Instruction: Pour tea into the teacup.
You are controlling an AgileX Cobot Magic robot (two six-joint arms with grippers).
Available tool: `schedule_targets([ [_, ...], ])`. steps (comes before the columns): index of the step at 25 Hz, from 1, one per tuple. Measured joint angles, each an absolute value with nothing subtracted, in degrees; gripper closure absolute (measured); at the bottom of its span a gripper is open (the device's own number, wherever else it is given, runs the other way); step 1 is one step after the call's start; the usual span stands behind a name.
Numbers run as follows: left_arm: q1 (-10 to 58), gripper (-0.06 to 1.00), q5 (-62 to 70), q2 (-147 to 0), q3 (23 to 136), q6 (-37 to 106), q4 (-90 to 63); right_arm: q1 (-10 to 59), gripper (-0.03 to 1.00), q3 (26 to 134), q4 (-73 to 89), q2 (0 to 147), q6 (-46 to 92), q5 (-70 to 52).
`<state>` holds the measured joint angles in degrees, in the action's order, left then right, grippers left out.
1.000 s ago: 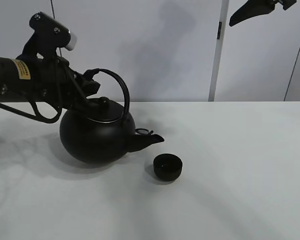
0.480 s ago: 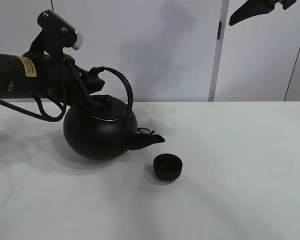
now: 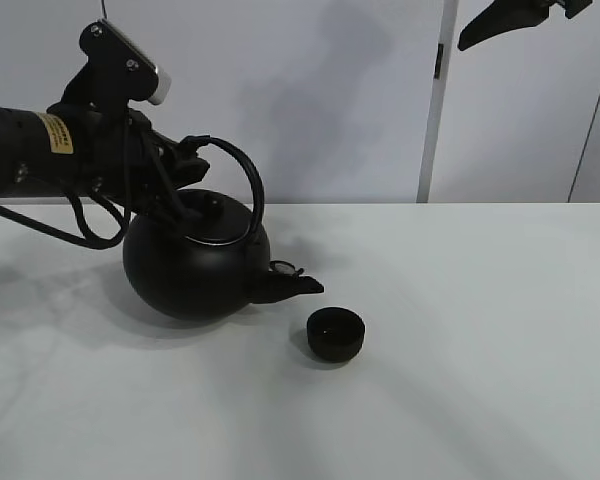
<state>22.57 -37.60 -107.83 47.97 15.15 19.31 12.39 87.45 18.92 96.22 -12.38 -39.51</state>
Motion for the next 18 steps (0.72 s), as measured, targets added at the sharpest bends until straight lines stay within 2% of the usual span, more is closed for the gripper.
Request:
schedule_targets([
  [18,23.65,0.84,-34.21,-107.84,50.92,14.8,18.57,12.39,0.4,87.45,18.92,96.22,-12.38,-39.46],
])
